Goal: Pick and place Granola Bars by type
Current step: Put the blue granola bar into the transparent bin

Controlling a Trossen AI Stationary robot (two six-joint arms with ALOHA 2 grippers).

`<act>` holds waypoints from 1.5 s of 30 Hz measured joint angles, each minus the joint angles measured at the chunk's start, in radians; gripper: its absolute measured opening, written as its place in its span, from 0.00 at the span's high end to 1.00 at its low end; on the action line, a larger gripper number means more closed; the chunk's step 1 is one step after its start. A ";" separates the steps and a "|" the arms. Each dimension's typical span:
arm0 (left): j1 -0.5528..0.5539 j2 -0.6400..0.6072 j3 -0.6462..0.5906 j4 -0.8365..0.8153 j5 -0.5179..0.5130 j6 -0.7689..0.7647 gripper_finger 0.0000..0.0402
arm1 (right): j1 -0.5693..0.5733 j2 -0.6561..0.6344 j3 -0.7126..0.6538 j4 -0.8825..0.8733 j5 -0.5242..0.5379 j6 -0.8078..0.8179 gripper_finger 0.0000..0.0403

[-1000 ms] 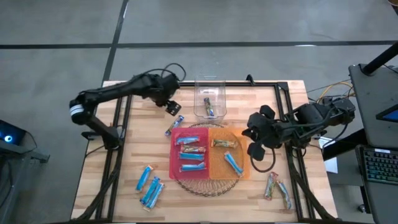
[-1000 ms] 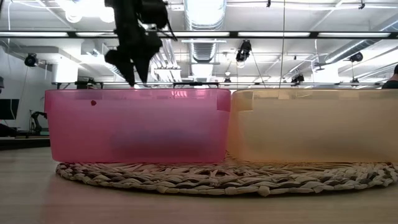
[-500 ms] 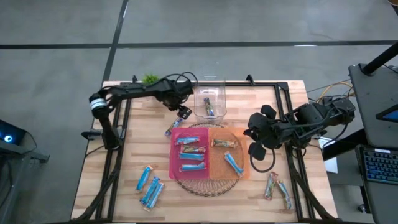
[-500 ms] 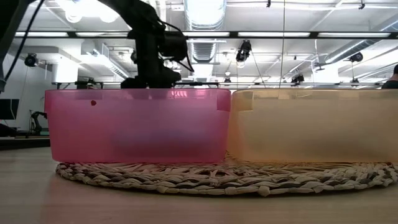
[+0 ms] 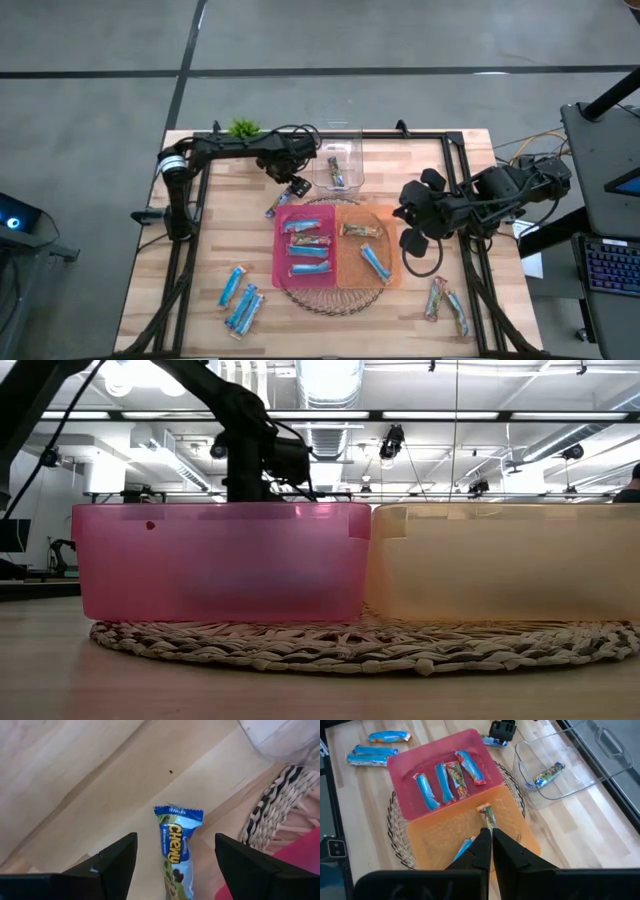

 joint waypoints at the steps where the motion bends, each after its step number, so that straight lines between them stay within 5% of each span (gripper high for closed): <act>1: 0.000 0.000 0.000 -0.002 0.000 0.004 0.38 | 0.000 0.000 0.000 -0.007 0.000 0.006 0.98; 45: -0.003 0.002 -0.142 0.147 0.075 0.017 0.38 | 0.000 -0.003 0.000 -0.017 0.000 0.030 0.98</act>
